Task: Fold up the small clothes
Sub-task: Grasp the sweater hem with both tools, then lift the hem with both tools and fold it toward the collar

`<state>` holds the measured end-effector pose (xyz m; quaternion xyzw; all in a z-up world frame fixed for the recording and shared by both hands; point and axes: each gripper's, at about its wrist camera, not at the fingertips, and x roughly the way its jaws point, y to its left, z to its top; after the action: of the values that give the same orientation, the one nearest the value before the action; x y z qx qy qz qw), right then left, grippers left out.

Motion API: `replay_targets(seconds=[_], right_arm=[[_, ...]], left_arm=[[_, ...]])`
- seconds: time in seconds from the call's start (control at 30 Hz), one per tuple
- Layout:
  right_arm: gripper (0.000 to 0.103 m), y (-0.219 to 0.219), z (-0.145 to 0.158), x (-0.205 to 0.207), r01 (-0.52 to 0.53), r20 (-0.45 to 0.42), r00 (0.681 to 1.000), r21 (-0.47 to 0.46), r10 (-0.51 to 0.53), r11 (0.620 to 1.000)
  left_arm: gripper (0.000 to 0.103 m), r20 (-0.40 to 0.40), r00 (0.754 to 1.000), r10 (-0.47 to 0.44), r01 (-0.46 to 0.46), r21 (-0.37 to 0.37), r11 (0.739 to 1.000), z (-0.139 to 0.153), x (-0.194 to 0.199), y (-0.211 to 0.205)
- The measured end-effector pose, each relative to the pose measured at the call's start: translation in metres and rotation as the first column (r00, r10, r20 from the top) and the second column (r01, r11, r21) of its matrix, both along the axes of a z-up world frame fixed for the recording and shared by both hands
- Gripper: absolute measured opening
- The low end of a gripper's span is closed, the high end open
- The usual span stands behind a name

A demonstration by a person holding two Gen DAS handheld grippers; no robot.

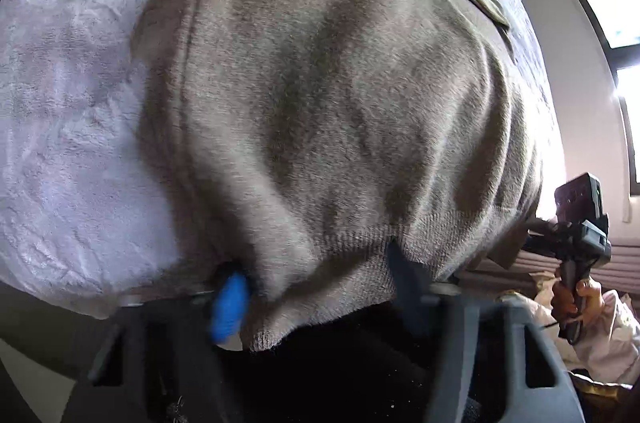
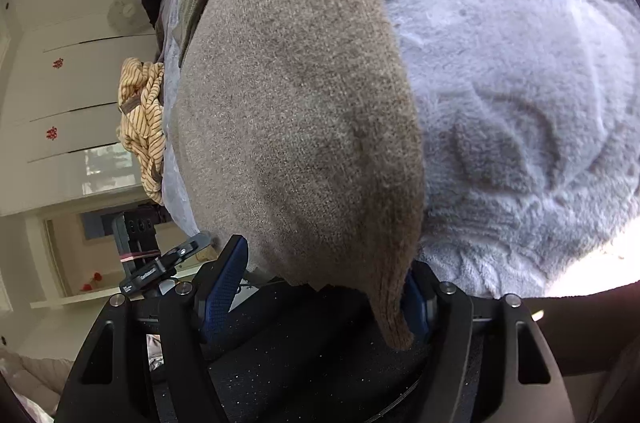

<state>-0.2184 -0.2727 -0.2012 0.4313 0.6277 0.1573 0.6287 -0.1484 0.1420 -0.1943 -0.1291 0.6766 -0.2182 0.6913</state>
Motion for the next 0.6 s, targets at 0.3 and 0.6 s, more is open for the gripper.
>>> replay_targets(seconds=[0.3, 0.6], right_arm=[[0.011, 0.001, 0.025, -0.009, 0.023, 0.05, 0.998, 0.074, -0.026, 0.997], [0.011, -0.008, 0.086, 0.029, 0.091, 0.202, 0.969, 0.235, -0.14, 0.968]], left_arm=[[0.011, -0.024, 0.998, 0.055, -0.059, -0.224, 0.973, 0.023, 0.009, 0.019], [0.011, 0.02, 0.988, 0.152, -0.134, -0.367, 0.92, 0.07, 0.042, 0.04]])
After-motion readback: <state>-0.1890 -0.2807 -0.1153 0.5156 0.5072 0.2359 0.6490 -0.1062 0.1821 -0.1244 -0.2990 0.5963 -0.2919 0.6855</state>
